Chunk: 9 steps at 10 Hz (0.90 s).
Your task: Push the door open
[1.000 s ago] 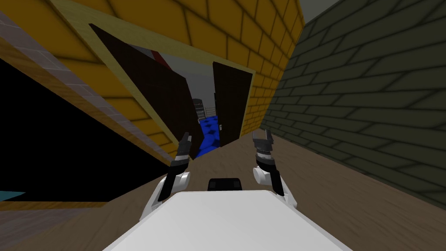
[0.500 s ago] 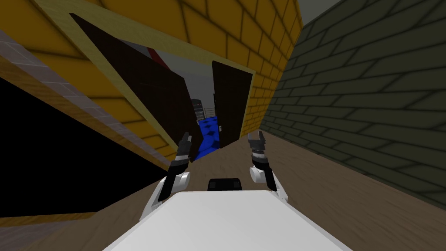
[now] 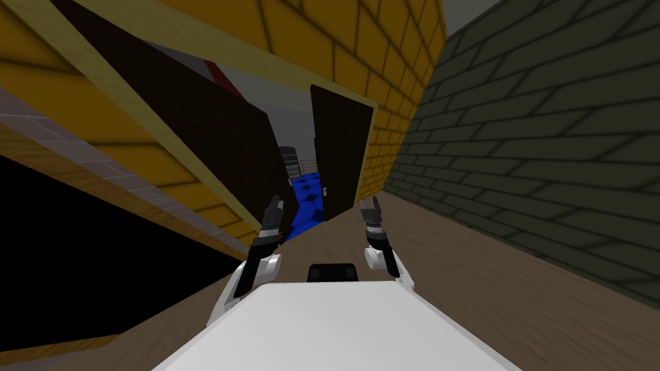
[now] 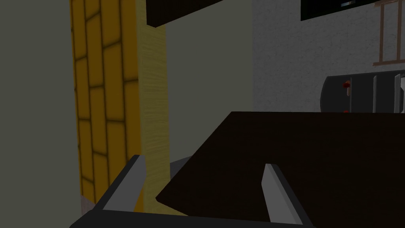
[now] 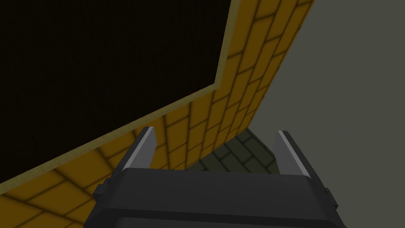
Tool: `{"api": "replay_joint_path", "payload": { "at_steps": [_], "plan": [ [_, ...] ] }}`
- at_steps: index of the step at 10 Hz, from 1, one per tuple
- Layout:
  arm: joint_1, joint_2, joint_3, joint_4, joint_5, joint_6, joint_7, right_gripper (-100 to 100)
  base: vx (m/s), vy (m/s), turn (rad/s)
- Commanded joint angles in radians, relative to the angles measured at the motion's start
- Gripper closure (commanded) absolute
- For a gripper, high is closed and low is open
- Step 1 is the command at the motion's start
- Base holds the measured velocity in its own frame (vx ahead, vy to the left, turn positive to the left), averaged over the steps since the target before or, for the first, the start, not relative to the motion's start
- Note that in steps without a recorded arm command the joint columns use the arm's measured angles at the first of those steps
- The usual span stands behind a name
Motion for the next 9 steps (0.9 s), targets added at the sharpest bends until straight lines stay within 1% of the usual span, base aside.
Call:
{"api": "replay_joint_path", "payload": {
  "at_steps": [1, 3, 9],
  "plan": [
    [-0.020, -0.004, 0.024, 0.046, 0.002, -0.001, 0.001, -100, 0.142, 0.033, -0.048],
    [-0.038, -0.010, 0.048, 0.095, 0.004, -0.006, 0.001, -100, 0.125, 0.039, -0.030],
    [-0.095, -0.024, 0.120, 0.245, 0.009, -0.021, 0.002, -100, 0.094, 0.015, -0.037]
  ]
}}
